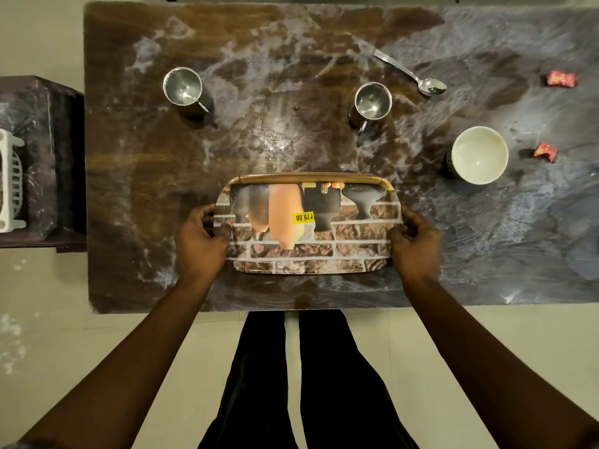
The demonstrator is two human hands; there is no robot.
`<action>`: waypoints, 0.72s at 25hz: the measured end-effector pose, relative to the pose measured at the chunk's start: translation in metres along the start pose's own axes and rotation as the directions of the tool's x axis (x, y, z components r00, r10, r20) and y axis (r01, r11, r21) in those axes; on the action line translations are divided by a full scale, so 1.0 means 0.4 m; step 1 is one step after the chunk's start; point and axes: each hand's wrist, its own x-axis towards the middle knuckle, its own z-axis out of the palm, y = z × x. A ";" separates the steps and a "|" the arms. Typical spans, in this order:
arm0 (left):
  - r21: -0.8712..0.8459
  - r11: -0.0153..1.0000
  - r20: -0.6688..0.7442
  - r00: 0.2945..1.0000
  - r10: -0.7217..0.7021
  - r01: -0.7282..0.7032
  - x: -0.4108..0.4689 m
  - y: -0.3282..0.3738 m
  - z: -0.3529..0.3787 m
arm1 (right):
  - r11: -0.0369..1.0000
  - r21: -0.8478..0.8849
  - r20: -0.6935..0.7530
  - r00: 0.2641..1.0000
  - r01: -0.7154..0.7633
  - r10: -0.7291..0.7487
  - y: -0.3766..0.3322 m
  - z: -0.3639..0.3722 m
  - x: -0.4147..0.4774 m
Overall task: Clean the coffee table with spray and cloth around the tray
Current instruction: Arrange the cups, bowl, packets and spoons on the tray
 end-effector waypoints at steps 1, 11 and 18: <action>0.029 1.000 -0.015 1.000 0.008 -0.007 0.001 0.004 -0.006 | 1.000 -0.021 -0.006 1.000 0.010 -0.010 -0.008 -0.002 -0.007; -0.539 0.841 -0.143 0.979 -0.146 0.047 0.242 0.141 -0.084 | 0.897 0.127 0.163 0.883 0.423 -0.440 -0.257 0.284 -0.055; -0.693 0.703 0.007 0.976 -0.218 0.162 0.405 0.228 -0.093 | 0.896 0.215 0.437 0.783 0.388 -0.443 -0.521 0.554 0.024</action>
